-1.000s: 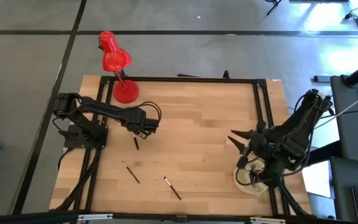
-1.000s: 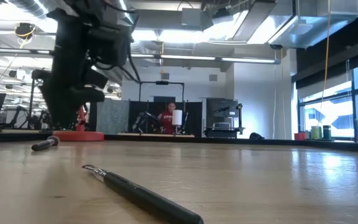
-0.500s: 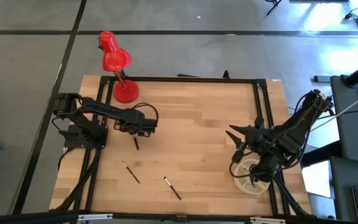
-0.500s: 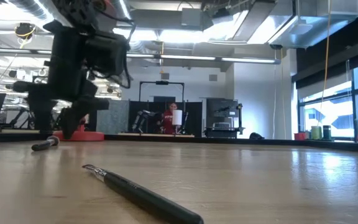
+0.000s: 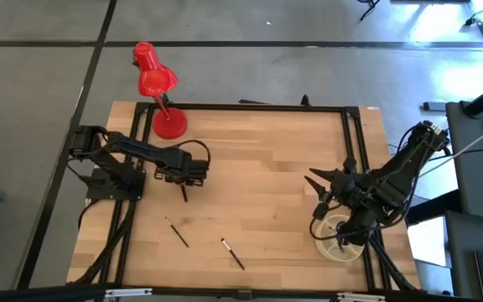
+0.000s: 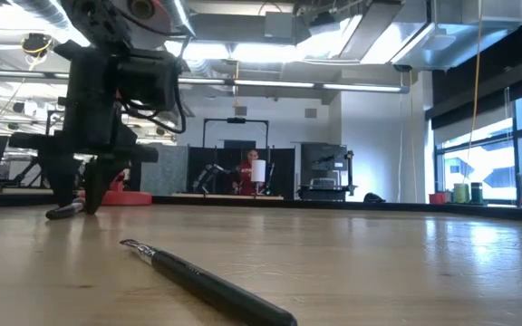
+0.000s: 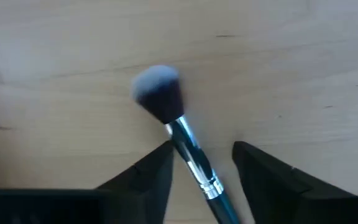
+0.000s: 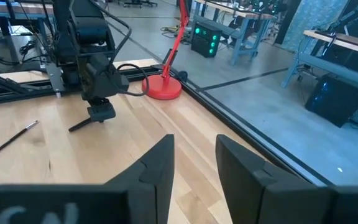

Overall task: Pick & Place Makeup Supplies
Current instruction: Put the makeup brush into the organizer

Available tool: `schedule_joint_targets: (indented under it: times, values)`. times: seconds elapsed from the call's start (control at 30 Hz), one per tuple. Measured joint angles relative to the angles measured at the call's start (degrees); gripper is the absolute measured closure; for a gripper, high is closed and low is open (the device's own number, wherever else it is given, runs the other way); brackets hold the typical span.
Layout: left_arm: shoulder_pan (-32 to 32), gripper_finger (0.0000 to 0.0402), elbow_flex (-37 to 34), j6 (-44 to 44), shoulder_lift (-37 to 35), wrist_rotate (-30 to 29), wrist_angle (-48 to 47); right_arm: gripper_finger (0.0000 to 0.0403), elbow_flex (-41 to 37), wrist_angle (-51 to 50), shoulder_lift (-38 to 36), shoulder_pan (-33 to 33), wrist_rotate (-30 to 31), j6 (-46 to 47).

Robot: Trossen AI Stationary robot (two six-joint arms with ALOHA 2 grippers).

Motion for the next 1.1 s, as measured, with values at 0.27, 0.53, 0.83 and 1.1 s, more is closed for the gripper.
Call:
schedule_joint_targets:
  times: [0.27, 0.53, 0.83, 1.1]
  values:
    - [0.73, 0.034, 1.21, 4.48, 0.39, -1.6, 3.02, 0.0284, 0.0, 0.0, 0.0, -0.61, -0.9, 0.34]
    - [-1.18, 0.0347, 11.25, 12.13, 0.35, -13.47, 12.32, 0.0284, -1.78, 0.09, 0.35, -6.01, -2.94, 3.92]
    - [-8.47, 0.0339, 17.44, 30.98, -0.82, -25.53, 45.9, 0.0305, -13.94, 9.43, -5.32, -18.0, -15.46, 1.51]
    - [-11.02, 0.035, 17.49, 44.23, 2.16, -21.6, 66.46, 0.0337, -31.03, 59.54, -13.61, -26.6, -43.89, -32.34]
